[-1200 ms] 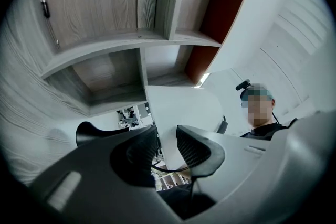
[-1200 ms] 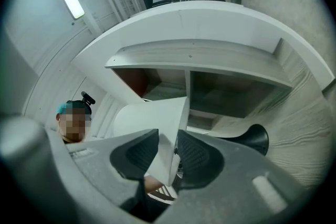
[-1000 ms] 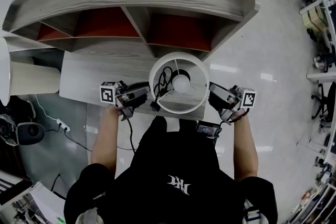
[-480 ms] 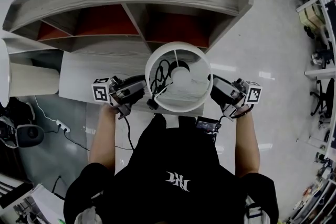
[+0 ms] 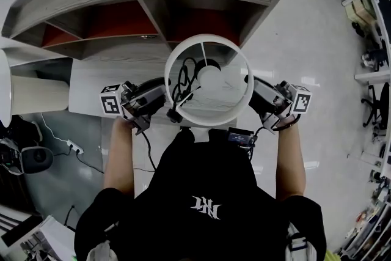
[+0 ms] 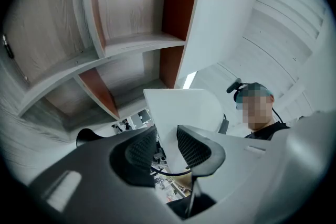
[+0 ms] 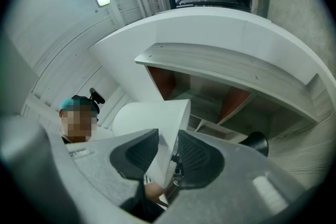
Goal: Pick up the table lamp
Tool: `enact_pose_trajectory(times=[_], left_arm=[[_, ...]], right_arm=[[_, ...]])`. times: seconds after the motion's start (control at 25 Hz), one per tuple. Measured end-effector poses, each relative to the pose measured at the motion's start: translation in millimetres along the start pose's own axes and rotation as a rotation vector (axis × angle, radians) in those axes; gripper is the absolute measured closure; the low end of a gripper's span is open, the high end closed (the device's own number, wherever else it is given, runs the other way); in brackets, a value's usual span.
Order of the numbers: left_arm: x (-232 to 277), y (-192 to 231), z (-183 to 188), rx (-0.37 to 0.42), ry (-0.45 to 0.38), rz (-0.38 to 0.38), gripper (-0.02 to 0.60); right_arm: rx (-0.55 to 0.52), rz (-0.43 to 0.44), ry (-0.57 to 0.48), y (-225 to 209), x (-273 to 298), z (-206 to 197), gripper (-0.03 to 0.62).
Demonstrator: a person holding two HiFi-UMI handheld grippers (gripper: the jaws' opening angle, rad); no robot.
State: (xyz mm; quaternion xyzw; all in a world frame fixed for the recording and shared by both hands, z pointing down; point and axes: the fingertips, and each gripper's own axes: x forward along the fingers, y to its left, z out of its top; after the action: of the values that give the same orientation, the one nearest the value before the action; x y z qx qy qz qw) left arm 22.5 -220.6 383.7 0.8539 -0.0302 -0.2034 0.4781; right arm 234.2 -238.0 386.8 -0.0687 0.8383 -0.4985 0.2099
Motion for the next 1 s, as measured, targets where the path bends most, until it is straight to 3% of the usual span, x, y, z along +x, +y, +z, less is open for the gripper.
enact_pose_trajectory(times=[0.44,1.0], left_arm=[[6,-28,15,0.050,-0.032,-0.011,0.459],[8,-35,15,0.065,-0.034,-0.007,0.457]], right_arm=[[-0.035,0.019,0.007,22,9,8,0.477],[-0.044,0.061,-0.002,33,14,15,0.476]])
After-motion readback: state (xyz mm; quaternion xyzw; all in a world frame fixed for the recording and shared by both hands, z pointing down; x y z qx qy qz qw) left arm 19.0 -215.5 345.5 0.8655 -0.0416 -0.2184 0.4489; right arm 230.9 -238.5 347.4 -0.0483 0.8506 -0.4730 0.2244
